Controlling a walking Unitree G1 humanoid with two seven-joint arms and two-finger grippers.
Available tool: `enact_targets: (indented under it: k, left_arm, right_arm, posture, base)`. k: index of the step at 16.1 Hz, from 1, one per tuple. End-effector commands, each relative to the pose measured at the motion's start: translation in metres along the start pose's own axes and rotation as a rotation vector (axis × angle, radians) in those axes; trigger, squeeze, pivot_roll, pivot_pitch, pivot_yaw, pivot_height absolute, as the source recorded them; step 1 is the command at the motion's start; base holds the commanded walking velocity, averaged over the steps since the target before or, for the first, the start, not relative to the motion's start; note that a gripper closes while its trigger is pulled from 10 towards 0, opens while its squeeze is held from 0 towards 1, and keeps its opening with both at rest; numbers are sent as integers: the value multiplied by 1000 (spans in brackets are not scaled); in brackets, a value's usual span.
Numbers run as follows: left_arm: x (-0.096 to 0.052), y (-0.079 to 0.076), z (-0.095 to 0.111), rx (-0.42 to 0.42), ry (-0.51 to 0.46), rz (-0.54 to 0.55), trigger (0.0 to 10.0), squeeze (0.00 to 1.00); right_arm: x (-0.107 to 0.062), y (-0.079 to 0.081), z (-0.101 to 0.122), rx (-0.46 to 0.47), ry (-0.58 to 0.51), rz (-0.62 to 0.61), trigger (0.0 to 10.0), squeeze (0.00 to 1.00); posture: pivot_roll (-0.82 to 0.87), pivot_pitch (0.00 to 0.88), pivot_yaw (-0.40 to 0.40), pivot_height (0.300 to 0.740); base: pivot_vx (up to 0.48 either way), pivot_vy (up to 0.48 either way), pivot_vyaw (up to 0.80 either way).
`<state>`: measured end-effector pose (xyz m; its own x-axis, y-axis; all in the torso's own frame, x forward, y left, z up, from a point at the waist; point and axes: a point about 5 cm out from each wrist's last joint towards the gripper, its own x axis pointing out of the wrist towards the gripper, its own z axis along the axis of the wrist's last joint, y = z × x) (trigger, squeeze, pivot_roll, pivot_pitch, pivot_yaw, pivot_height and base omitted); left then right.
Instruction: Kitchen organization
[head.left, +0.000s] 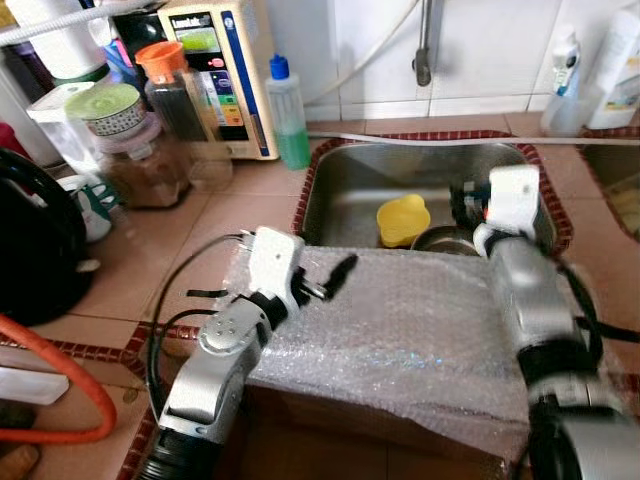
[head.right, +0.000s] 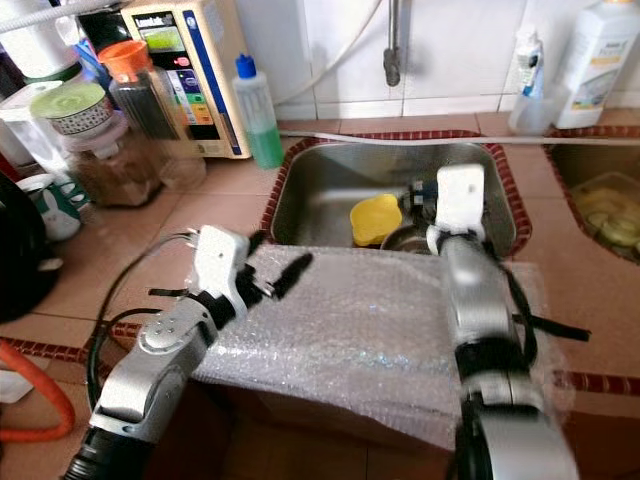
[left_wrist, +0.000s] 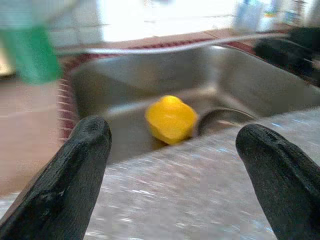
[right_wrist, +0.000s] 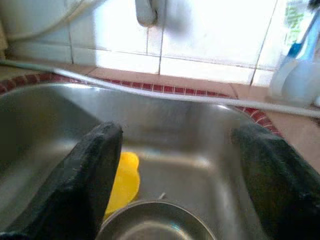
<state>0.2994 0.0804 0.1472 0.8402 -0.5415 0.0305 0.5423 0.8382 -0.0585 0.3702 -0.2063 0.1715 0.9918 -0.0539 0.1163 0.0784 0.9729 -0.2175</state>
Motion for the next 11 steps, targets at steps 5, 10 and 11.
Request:
enact_targets:
  k: [5, 10, 11]
  left_arm:
    - [-7, 45, 17, 80, -71, 309, 10000, 937]
    - [-37, 53, 19, 137, -114, 501, 10000, 0]
    - [-42, 50, 16, 163, -115, 496, 10000, 0]
  right_arm:
    - [-32, 18, 17, -27, -113, 54, 10000, 1000]
    - [-70, 28, 23, -23, -141, 59, 10000, 1000]
    - [-77, 28, 24, -24, -154, 56, 10000, 1000]
  posture:
    - [-308, 38, 151, 740]
    - [-309, 26, 147, 740]
    - [-309, 26, 147, 740]
  base:
    - [0, 0, 0]
    - [0, 0, 0]
    - [0, 0, 0]
